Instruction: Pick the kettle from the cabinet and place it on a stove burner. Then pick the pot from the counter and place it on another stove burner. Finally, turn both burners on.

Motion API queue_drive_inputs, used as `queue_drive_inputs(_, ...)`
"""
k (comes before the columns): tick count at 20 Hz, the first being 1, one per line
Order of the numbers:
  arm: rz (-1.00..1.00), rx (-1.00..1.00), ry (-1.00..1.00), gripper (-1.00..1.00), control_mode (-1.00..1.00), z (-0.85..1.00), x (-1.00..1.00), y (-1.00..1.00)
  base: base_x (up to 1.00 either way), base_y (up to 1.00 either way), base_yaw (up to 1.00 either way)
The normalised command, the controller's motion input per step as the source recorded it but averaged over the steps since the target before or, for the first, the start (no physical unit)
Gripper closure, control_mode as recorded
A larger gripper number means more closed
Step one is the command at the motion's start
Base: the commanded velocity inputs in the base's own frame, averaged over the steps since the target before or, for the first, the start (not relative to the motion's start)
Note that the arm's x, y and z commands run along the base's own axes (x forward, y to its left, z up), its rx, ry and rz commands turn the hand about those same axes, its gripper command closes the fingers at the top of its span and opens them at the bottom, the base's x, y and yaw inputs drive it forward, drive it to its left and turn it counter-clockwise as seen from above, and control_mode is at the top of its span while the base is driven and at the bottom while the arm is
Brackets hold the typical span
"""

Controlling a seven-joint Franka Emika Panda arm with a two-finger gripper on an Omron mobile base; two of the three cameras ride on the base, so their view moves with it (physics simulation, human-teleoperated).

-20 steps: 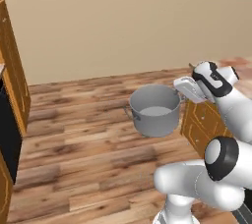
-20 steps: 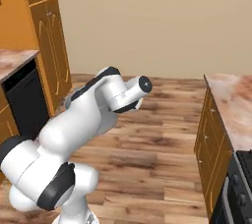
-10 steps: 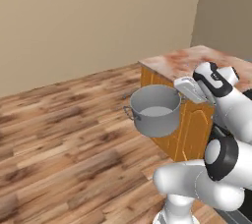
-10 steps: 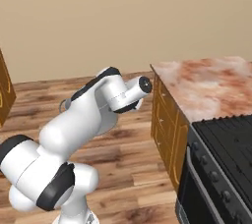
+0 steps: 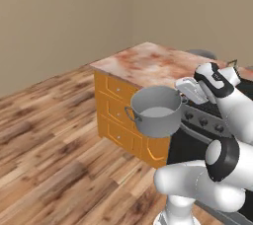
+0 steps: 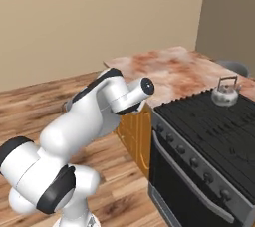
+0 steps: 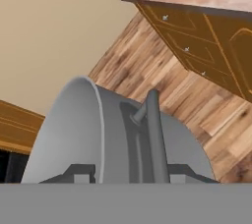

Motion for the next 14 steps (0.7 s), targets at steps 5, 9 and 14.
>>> queue_drive_inputs(5, 0.0, 0.0, 0.0, 1.0, 1.0, 0.0, 0.0, 0.0, -0.05, -0.1, -0.45)
queue_drive_inputs(9, 0.0, 0.0, 0.0, 1.0, 1.0, 0.0, 0.0, 0.0, -0.03, -0.08, -0.44)
queue_drive_inputs(14, 0.0, 0.0, 0.0, 1.0, 1.0, 0.0, 0.0, 0.0, -0.03, -0.05, -0.44)
